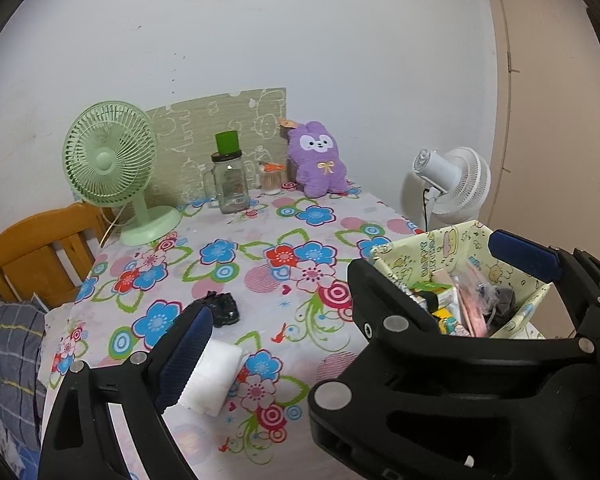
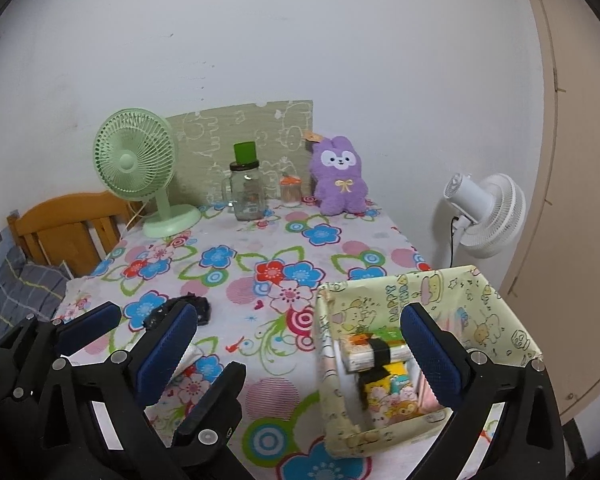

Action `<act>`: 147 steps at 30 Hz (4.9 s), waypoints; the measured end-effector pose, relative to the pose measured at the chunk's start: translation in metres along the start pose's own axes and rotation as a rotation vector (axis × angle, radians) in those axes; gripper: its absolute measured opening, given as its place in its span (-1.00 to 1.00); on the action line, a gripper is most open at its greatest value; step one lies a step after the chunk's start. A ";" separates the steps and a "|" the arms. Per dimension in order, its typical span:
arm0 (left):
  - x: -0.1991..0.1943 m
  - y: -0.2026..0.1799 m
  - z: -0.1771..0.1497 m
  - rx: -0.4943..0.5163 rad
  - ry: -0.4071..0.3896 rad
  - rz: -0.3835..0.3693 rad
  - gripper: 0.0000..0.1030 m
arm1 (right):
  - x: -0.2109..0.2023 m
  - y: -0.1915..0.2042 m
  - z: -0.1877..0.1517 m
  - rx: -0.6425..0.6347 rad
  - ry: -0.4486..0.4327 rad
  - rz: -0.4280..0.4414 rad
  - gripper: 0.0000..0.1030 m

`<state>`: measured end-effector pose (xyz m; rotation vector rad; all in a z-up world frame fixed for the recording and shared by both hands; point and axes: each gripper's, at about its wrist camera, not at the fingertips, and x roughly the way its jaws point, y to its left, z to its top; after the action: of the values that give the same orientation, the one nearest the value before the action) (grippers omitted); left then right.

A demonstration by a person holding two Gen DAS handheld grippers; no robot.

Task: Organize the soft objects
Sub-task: 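Withdraw both tools from the box toward the white cloth, then reach the right tool to the black plastic bag and close on it, then lift the black bag with the right tool while left tool approaches white cloth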

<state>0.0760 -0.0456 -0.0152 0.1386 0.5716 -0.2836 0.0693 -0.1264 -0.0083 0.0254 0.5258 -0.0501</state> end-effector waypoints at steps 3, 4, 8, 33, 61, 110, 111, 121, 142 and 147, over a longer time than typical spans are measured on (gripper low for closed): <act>-0.001 0.007 -0.003 -0.011 0.004 0.005 0.84 | 0.001 0.007 -0.001 -0.011 0.006 0.006 1.00; 0.000 0.009 -0.003 -0.013 0.006 0.007 0.84 | 0.002 0.010 -0.001 -0.013 0.008 0.007 1.00; 0.001 0.018 -0.007 -0.023 0.012 0.016 0.84 | 0.006 0.018 -0.004 -0.009 0.022 0.014 1.00; 0.026 0.074 -0.028 -0.087 0.086 0.092 0.84 | 0.047 0.068 -0.015 -0.062 0.101 0.118 0.99; 0.084 0.131 -0.032 -0.165 0.160 0.156 0.83 | 0.128 0.110 -0.012 -0.111 0.175 0.176 0.99; 0.137 0.148 -0.043 -0.193 0.300 0.183 0.83 | 0.212 0.129 -0.030 -0.115 0.395 0.280 -0.85; 0.136 0.148 -0.043 -0.192 0.299 0.180 0.83 | 0.211 0.128 -0.030 -0.117 0.393 0.275 -0.85; 0.128 0.145 -0.039 -0.190 0.280 0.169 0.83 | 0.199 0.125 -0.026 -0.125 0.370 0.264 -0.81; 0.116 0.162 -0.028 -0.187 0.264 0.164 0.84 | 0.179 0.134 -0.006 -0.167 0.289 0.236 0.52; 0.125 0.168 -0.027 -0.187 0.287 0.154 0.84 | 0.192 0.143 -0.002 -0.199 0.302 0.272 0.59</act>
<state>0.2133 0.0912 -0.0977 0.0416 0.8638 -0.0591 0.2416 0.0090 -0.1047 -0.0910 0.8231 0.2757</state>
